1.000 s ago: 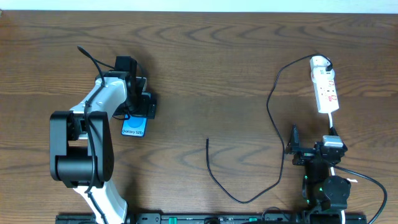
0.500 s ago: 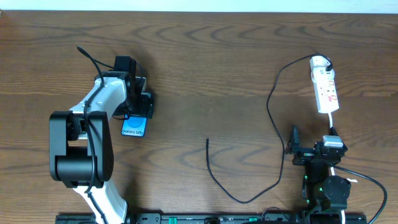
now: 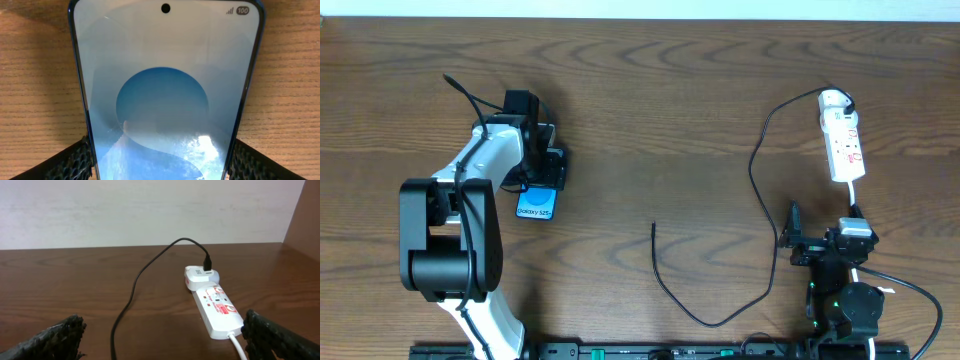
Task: Plug charger to phone and switch on socket
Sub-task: 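Lower the left gripper onto the phone and close on its sides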
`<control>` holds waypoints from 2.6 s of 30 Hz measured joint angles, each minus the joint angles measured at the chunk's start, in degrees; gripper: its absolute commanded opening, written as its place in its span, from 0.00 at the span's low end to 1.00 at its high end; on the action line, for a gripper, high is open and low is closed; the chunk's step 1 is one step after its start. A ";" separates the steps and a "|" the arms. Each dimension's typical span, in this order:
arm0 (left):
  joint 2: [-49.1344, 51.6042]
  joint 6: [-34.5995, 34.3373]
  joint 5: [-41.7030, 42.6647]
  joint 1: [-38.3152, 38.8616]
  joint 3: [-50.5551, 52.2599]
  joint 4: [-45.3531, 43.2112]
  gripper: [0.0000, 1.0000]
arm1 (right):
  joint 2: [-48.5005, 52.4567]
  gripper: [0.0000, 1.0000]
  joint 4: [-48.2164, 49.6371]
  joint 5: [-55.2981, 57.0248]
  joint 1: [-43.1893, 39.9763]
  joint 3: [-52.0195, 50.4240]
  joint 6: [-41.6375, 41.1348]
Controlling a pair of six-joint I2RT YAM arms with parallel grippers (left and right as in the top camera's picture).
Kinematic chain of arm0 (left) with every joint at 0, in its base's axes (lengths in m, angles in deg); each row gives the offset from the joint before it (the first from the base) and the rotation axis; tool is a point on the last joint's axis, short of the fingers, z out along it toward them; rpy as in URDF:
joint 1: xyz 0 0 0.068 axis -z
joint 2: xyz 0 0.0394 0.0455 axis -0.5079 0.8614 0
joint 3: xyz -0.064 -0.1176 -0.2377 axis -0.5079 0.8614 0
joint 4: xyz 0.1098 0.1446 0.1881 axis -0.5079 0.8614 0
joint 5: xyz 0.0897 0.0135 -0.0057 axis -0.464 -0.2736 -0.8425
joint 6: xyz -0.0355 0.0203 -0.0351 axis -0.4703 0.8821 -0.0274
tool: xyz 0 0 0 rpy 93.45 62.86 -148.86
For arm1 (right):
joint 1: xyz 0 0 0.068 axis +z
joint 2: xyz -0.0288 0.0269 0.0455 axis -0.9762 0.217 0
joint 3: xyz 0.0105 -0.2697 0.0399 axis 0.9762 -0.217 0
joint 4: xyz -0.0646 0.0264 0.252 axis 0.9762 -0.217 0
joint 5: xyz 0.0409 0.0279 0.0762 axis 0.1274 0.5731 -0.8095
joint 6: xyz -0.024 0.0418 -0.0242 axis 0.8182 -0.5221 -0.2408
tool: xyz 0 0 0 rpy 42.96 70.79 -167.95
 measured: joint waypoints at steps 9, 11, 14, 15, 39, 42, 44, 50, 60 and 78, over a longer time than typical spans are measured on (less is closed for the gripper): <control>0.00 -0.02 0.02 0.17 0.00 0.02 0.94 | 0.00 0.99 0.00 0.00 0.00 0.00 0.00; 0.00 0.00 0.00 0.24 0.00 0.02 0.95 | 0.00 0.99 0.00 0.00 0.00 0.00 0.00; 0.00 -0.02 0.02 0.24 0.00 0.02 0.94 | 0.00 0.99 0.00 0.00 0.00 0.00 0.00; 0.00 0.00 0.02 0.24 0.00 0.02 0.94 | 0.00 0.99 0.00 -0.02 0.00 0.00 0.00; -0.02 -0.02 -0.02 0.26 0.17 -0.44 0.98 | 0.00 0.99 0.00 -0.02 0.00 0.00 0.00; -0.02 -0.02 -0.02 0.26 0.17 -0.44 0.98 | 0.00 0.99 0.00 0.00 0.00 0.00 0.00; -0.02 -0.02 -0.02 0.26 0.17 -0.44 0.98 | 0.00 0.99 0.00 0.00 0.00 0.00 0.00; -0.02 0.00 -0.02 0.26 0.17 -0.48 0.92 | 0.00 0.99 0.00 -0.02 0.00 0.00 0.00; -0.02 0.00 -0.02 0.26 0.17 -0.61 0.89 | 0.00 0.99 0.00 -0.02 0.00 0.00 0.00; -0.02 0.00 -0.02 0.20 0.17 -0.68 0.82 | 0.00 0.99 0.00 0.00 0.00 0.00 0.00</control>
